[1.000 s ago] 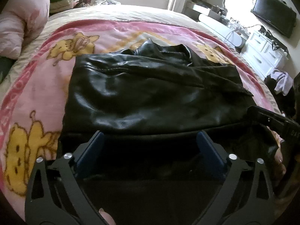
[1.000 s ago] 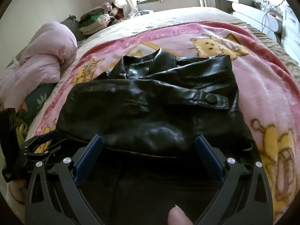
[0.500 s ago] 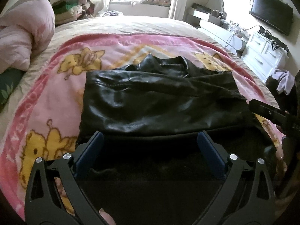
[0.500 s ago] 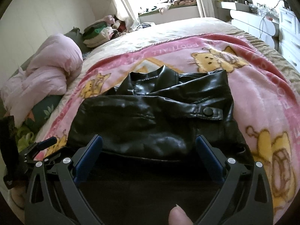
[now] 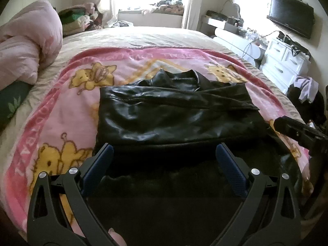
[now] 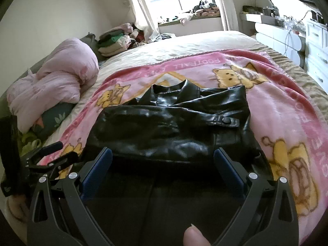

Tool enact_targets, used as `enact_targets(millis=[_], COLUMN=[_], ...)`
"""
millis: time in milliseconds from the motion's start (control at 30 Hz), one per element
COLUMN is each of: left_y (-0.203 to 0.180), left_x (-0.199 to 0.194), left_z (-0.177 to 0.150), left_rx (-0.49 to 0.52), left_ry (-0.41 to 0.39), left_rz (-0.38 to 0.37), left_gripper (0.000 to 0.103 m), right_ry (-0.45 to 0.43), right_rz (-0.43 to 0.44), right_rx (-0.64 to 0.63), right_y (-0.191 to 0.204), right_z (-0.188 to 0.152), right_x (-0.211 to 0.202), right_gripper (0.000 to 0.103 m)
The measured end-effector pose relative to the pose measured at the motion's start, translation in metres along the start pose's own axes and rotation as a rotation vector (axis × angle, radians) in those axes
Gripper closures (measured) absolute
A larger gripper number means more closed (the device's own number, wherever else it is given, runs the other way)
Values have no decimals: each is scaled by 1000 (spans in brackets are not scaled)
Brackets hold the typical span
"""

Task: Fold large clothes
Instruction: 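Move both open grippers to the hem of the black leather jacket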

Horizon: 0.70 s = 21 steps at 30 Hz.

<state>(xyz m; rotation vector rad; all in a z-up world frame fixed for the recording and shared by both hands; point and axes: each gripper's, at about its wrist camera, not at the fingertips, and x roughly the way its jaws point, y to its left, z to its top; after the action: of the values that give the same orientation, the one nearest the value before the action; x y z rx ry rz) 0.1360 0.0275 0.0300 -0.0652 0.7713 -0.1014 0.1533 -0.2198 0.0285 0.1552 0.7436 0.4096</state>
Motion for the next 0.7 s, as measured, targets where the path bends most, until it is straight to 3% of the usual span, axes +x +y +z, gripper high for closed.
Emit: enact_targets(millis=[333, 700], left_y=[-4, 3], left_x=[-17, -22], left_z=[-13, -36], left_rx=[28, 39], left_ry=[-26, -2], left_rz=[8, 16], left_gripper=[9, 9], right_ry=[3, 18], right_rz=[-23, -36], right_rx=[-9, -7], right_y=[1, -2], right_z=[-25, -45], right_x=[-22, -41], right_gripper=[4, 4])
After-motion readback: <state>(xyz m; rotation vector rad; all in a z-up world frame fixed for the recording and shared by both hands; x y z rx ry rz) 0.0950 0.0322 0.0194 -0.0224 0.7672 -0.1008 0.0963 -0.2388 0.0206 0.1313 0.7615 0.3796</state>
